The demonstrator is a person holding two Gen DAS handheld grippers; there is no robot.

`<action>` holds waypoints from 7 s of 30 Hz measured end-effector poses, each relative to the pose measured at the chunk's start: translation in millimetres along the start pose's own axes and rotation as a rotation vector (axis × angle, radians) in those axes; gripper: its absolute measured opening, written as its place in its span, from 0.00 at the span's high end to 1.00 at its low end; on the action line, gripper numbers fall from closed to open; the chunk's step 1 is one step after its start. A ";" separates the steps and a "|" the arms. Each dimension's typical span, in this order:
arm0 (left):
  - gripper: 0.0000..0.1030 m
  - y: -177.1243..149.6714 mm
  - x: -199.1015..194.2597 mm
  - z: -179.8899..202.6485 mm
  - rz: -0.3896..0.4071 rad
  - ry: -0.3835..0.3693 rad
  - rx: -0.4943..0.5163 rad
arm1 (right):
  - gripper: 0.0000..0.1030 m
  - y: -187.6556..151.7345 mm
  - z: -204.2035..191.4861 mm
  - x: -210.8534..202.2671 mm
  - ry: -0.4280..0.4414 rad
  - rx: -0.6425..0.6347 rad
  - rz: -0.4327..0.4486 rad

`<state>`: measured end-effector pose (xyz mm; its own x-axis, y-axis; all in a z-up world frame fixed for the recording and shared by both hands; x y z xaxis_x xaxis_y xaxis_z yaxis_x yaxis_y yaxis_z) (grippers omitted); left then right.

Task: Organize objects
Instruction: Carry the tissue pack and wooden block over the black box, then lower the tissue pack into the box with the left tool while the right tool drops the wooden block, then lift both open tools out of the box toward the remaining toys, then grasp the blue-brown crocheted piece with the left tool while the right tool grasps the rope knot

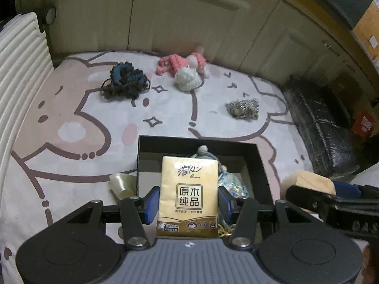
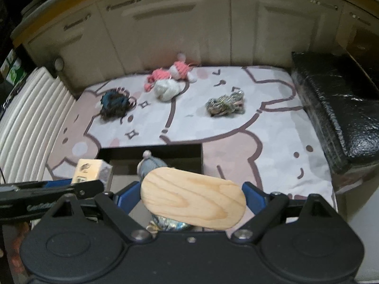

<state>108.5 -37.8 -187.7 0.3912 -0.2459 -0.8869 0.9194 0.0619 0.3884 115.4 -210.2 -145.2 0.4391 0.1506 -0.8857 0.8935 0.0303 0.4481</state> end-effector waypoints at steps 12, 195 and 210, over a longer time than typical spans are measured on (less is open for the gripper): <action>0.49 17.6 31.7 -10.0 -0.013 0.017 -0.072 | 0.11 -13.3 -20.4 12.3 0.027 -0.088 -0.071; 0.00 128.1 46.3 -84.6 0.417 0.228 0.165 | 0.00 106.9 44.9 118.7 -0.073 -0.099 0.228; 0.06 146.1 109.7 -93.6 0.326 0.115 0.227 | 0.00 119.7 64.9 174.2 -0.052 -0.105 0.197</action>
<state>289.6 34.8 -251.8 0.6743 -0.1381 -0.7255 0.7194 -0.0992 0.6875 305.0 -244.4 -253.8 0.6105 0.1125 -0.7840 0.7767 0.1083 0.6205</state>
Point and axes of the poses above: each gripper's, at about its wrist camera, not at the fingertips, and x roughly the way its jaws point, z to its right, y to its top, the point moved 9 cm from there along x, roughly the way its jaws point, and after that the axes turned 4 degrees about -z, right-handed, at the moved point
